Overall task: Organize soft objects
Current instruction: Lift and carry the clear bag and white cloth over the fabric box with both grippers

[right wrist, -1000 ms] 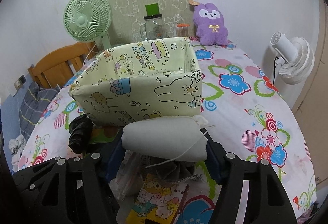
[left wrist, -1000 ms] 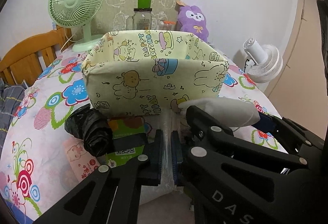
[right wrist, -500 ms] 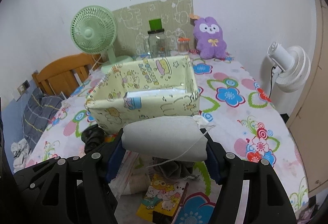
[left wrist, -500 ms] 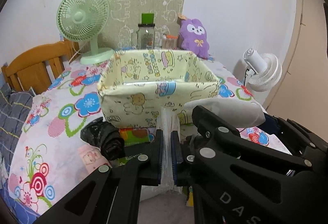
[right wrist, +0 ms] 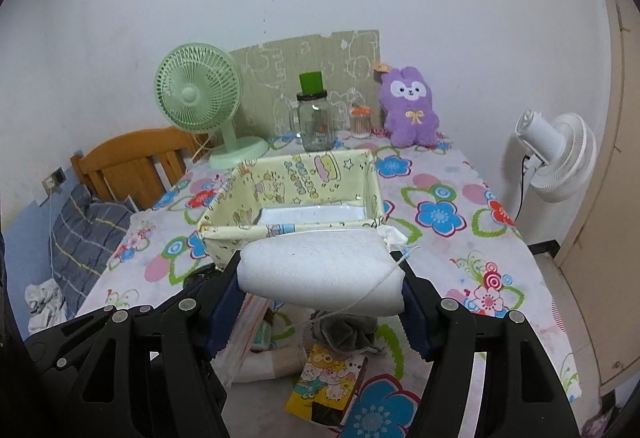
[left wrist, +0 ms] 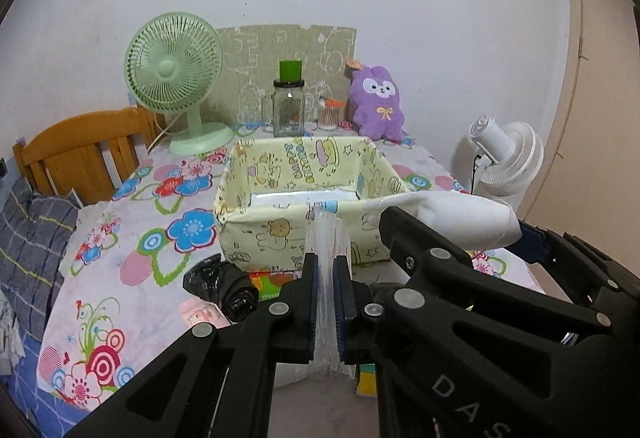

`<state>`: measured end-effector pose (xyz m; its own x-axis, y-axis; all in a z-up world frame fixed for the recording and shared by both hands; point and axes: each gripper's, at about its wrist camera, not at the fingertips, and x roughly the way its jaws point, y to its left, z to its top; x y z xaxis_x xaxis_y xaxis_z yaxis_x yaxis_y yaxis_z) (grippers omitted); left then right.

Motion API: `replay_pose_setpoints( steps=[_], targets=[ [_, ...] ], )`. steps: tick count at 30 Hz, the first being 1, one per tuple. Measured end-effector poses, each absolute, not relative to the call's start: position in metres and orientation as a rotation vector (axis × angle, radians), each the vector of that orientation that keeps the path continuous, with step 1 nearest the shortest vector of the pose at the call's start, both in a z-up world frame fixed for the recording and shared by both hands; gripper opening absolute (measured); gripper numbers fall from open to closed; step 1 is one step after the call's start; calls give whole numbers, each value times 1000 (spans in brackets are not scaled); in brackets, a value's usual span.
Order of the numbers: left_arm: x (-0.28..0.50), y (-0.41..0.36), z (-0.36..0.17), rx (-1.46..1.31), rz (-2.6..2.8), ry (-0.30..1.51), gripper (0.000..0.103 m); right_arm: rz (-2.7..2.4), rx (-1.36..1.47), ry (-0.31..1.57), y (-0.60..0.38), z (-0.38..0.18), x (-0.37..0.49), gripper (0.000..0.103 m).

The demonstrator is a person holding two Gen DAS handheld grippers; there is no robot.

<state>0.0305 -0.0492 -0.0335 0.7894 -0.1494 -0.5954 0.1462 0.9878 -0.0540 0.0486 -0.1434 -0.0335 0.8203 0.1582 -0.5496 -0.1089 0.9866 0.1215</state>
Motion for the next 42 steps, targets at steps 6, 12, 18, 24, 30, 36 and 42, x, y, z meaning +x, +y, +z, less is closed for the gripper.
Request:
replay_pose_setpoints(
  steps=[6, 12, 18, 24, 30, 36, 42],
  targets=[
    [30, -48, -22, -2, -165, 619, 4, 129, 83, 568, -144, -19, 44, 72],
    [33, -48, -13, 14, -138, 603, 4, 114, 77, 555, -144, -10, 45, 72],
    [41, -47, -7, 11, -143, 597, 4, 115, 80, 544, -144, -3, 52, 72],
    [53, -48, -6, 21, -132, 599, 4, 120, 94, 543, -145, -2, 63, 72],
    [70, -49, -5, 20, -121, 598, 4, 129, 98, 541, -145, -1, 80, 72],
    [86, -47, -5, 17, -115, 599, 4, 137, 100, 543, -145, -1, 98, 72],
    [102, -46, -5, 13, -115, 598, 4, 137, 104, 542, -144, -1, 109, 72]
  ],
)
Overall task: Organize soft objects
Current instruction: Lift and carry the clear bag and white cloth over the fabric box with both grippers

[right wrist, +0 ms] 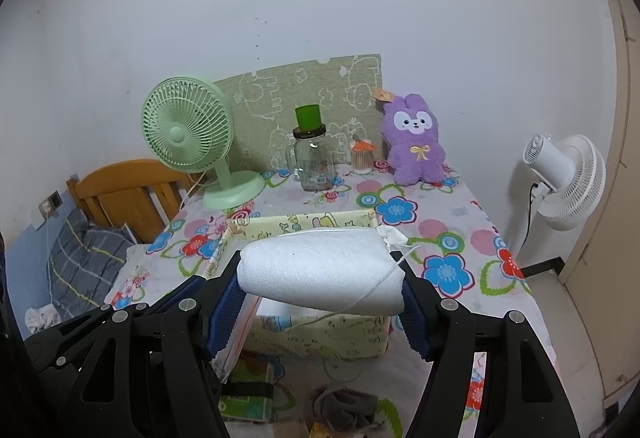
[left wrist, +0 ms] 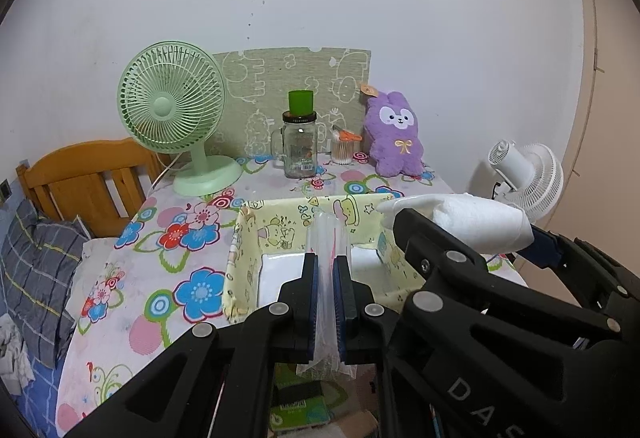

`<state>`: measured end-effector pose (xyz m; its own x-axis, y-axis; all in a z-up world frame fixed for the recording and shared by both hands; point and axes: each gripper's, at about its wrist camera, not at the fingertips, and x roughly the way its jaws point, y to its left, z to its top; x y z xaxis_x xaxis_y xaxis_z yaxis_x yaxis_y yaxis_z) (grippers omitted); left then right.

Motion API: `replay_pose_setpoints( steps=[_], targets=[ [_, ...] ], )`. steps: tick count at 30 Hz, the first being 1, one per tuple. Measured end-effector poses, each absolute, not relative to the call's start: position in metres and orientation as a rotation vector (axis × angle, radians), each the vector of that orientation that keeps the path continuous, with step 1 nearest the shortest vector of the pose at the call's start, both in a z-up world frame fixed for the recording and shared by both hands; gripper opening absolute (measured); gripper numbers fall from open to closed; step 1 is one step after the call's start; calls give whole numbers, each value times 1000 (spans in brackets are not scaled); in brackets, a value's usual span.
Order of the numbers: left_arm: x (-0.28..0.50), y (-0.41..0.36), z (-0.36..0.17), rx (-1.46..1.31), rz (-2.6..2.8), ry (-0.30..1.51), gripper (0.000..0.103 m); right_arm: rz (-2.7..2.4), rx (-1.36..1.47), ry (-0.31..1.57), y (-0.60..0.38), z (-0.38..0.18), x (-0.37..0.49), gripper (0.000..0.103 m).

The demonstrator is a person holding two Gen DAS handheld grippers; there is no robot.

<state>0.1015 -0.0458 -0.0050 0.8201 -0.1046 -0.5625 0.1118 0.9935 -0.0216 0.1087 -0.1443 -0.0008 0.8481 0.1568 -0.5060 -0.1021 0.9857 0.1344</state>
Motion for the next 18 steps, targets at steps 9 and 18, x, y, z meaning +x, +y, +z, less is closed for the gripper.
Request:
replay_pose_setpoints(
  steps=[9, 18],
  targets=[
    [130, -42, -12, 4, -101, 616, 5, 135, 101, 562, -140, -6, 147, 72],
    [158, -39, -24, 0, -75, 643, 5, 132, 95, 578, -138, -18, 174, 72]
  ],
)
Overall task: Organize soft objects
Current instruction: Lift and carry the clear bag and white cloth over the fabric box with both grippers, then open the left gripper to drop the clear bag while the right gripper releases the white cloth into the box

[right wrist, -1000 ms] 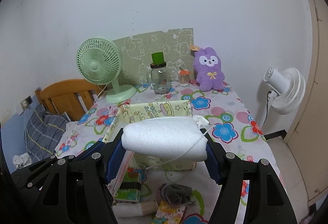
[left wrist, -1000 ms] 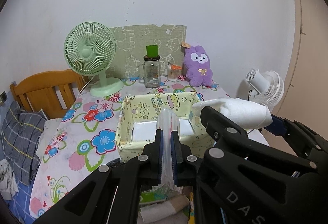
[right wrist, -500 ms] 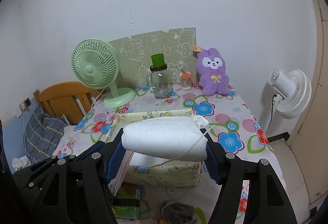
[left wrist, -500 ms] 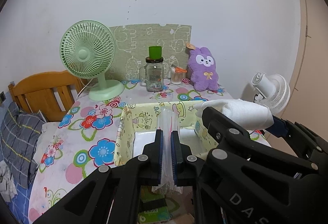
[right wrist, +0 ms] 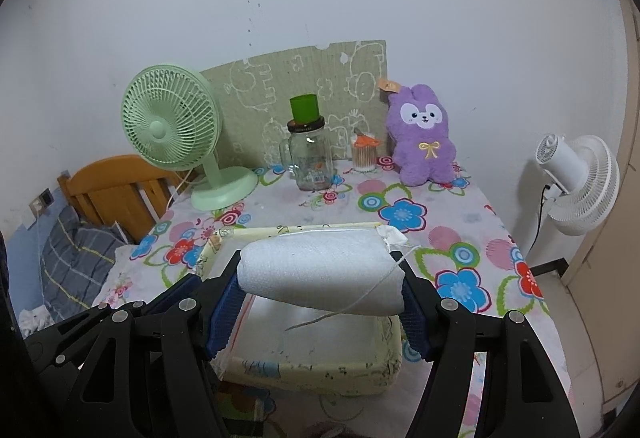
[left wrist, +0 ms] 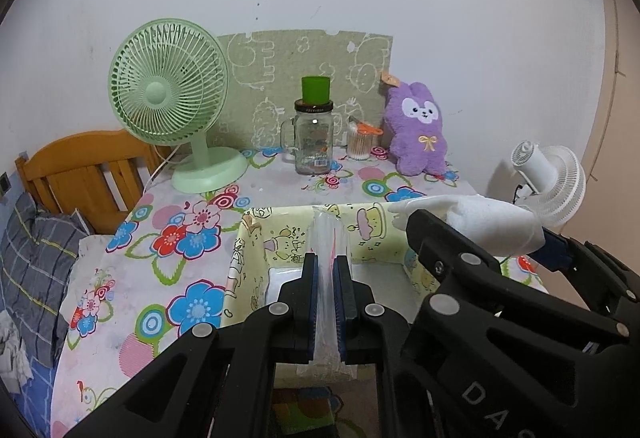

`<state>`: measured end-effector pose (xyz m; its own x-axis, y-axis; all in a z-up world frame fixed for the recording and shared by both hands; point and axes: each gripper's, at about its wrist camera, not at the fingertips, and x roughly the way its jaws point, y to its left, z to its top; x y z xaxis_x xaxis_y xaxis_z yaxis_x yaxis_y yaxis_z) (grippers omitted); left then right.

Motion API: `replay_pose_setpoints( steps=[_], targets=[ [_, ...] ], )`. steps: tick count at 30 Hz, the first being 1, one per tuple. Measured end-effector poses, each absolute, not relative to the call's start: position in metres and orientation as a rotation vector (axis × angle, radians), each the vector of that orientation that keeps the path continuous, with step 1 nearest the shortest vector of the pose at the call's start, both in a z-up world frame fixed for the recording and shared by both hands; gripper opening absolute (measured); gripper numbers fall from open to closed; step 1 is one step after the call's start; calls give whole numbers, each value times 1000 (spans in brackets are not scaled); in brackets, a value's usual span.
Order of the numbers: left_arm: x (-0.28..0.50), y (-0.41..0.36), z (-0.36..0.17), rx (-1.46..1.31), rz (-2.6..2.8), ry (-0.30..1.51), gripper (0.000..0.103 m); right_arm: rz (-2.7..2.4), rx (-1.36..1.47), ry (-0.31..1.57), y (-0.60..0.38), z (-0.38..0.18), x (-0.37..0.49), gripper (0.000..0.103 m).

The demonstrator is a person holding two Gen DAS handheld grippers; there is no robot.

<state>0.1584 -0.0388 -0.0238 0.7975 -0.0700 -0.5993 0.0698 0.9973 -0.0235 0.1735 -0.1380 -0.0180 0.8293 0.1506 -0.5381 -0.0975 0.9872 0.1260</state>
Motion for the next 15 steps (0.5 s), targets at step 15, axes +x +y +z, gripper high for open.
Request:
replay_pose_setpoints(
  steps=[15],
  targets=[
    [194, -30, -51, -9, -54, 710, 14, 125, 90, 645, -128, -45, 213, 72]
  ],
)
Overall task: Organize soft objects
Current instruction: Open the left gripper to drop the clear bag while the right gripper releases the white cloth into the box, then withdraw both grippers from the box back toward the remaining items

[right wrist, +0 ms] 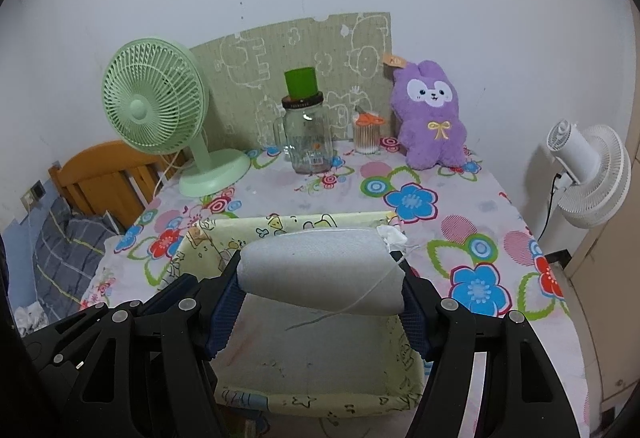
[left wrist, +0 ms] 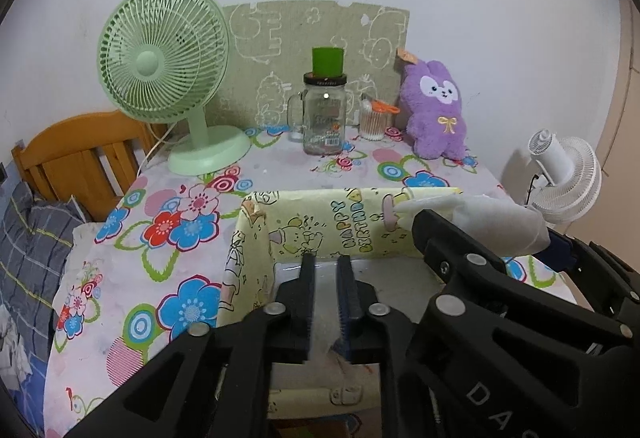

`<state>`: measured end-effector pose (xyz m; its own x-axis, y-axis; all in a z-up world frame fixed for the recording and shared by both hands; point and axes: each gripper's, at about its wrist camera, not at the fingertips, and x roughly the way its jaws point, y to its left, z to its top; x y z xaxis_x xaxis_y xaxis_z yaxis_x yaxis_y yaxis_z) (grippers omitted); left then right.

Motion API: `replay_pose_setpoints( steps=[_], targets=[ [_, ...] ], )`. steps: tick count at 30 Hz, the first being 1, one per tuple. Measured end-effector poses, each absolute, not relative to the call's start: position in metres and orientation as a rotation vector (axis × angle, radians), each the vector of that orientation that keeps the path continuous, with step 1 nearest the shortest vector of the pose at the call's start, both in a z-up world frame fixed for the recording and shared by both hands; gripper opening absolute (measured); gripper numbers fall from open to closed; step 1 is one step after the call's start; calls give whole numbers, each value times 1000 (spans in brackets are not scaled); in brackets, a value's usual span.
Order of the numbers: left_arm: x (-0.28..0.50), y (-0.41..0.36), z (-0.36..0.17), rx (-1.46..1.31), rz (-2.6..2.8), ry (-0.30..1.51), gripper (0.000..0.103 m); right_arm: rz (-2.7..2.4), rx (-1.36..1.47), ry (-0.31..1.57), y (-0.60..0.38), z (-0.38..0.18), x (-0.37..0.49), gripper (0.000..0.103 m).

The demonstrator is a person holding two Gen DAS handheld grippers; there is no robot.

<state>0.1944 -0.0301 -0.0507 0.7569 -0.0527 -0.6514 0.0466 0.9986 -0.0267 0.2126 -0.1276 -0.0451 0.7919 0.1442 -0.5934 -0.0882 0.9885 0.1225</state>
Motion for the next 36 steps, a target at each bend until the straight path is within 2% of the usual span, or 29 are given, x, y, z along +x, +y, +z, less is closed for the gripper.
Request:
replay_pose_setpoints(
  steps=[11, 18, 23, 27, 30, 36],
  targets=[
    [208, -22, -63, 0, -22, 725, 41, 135, 86, 683, -121, -59, 228, 72],
    [211, -21, -66, 16, -26, 739, 48, 146, 67, 710, -116, -65, 233, 77],
    [207, -21, -65, 19, -35, 733, 56, 138, 59, 712, -116, -65, 232, 90],
    [203, -21, -62, 20, -34, 726, 57, 138, 61, 709, -115, -62, 229, 91],
    [199, -21, -59, 22, -36, 720, 64, 135, 61, 701, -116, -59, 224, 91],
    [186, -23, -51, 9, -47, 704, 64, 131, 59, 683, -117, -50, 213, 91]
  ],
)
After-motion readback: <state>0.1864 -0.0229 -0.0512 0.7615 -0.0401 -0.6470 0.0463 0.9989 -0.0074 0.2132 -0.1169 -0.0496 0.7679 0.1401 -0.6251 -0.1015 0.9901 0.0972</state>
